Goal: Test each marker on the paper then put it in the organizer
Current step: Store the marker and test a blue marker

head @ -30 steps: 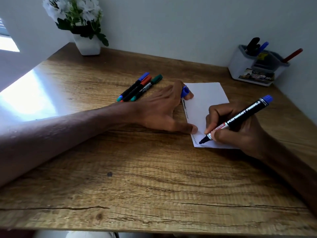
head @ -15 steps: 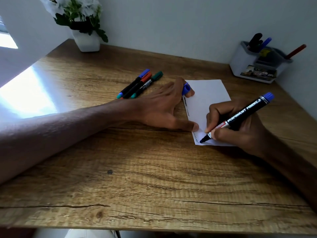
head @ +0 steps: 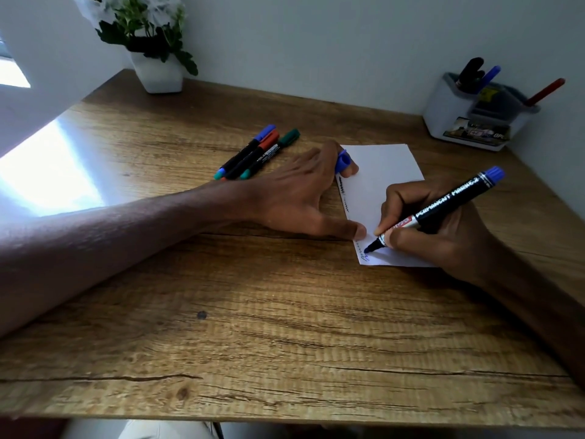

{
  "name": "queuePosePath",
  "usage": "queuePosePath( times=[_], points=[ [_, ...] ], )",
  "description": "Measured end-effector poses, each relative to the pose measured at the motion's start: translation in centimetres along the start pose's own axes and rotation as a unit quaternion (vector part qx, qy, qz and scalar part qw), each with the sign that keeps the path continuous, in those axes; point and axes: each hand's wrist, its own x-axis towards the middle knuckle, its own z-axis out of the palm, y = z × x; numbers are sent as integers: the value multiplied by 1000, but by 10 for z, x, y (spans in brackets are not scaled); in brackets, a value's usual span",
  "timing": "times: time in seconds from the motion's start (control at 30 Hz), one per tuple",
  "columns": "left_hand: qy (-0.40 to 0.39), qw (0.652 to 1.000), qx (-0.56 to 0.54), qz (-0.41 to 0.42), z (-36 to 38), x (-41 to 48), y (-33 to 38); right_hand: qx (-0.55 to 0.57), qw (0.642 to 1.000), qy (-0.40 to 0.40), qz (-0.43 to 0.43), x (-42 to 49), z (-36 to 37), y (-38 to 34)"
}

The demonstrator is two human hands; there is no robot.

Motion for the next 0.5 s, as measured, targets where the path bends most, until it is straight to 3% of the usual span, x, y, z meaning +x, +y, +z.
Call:
queuePosePath(
  times=[0.5],
  points=[
    [-15, 1000, -8, -20, -3, -2, 4, -10, 1000, 21, 11, 2, 1, 1]
  ],
)
